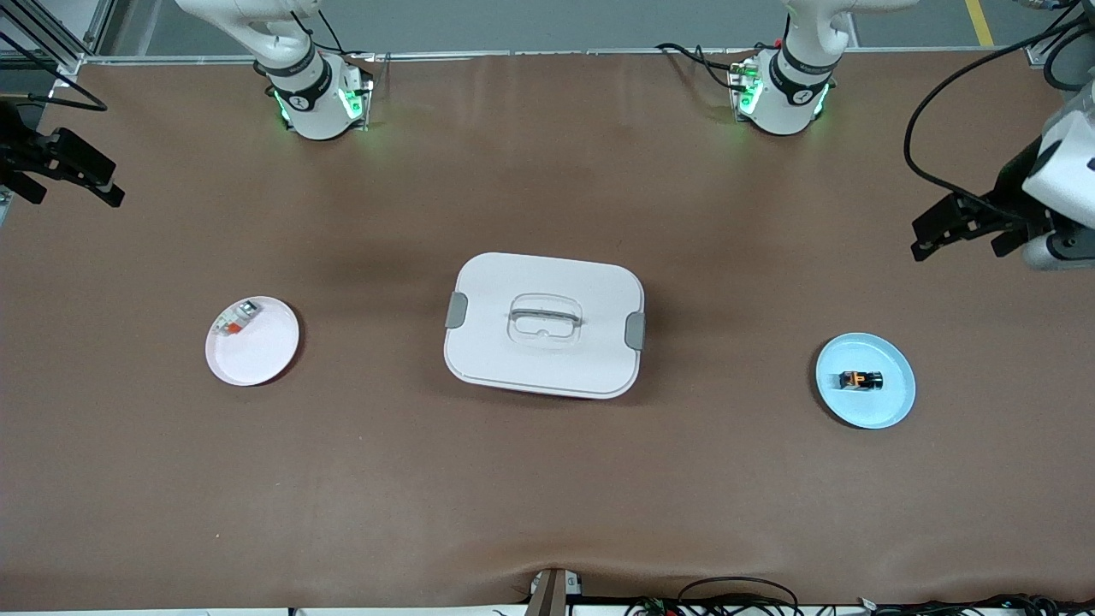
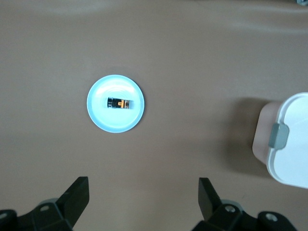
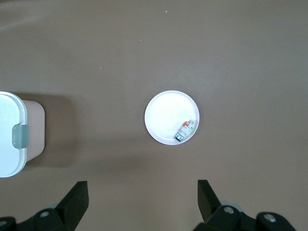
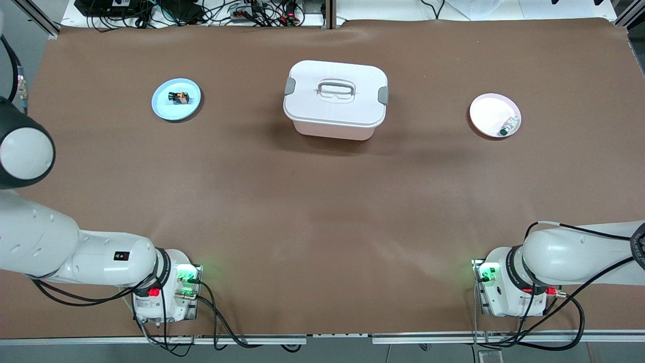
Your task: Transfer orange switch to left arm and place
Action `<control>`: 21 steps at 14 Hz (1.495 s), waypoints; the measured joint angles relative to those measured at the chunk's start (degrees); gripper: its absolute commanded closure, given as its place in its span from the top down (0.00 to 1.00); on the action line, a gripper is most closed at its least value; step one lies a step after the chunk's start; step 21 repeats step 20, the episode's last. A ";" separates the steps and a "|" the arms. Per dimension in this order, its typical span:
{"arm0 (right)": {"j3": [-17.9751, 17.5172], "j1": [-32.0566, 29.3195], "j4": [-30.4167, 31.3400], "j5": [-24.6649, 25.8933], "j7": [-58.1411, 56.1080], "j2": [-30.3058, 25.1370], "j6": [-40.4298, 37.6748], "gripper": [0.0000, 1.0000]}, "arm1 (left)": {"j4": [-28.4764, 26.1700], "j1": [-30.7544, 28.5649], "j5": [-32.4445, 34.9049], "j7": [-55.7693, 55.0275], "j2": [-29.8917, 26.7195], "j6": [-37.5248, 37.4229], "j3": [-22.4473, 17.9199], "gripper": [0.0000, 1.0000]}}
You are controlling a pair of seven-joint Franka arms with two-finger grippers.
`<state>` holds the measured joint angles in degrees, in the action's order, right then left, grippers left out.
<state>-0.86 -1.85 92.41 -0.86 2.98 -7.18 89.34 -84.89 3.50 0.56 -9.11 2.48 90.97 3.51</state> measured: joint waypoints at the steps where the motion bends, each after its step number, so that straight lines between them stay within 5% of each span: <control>1: 0.00 0.00 -0.07 0.00 0.00 0.01 -0.04 1.00 | -1.66 0.49 0.00 0.01 -1.48 -0.30 -0.04 1.00; 9: -0.01 0.00 -0.11 0.00 0.00 0.02 -0.49 1.00 | -10.40 1.16 0.00 0.15 -9.82 -0.64 -0.39 1.00; 21: 0.02 0.00 -0.22 0.00 0.00 0.03 -0.64 1.00 | -10.00 0.94 0.00 1.02 -10.57 -2.67 -0.88 1.00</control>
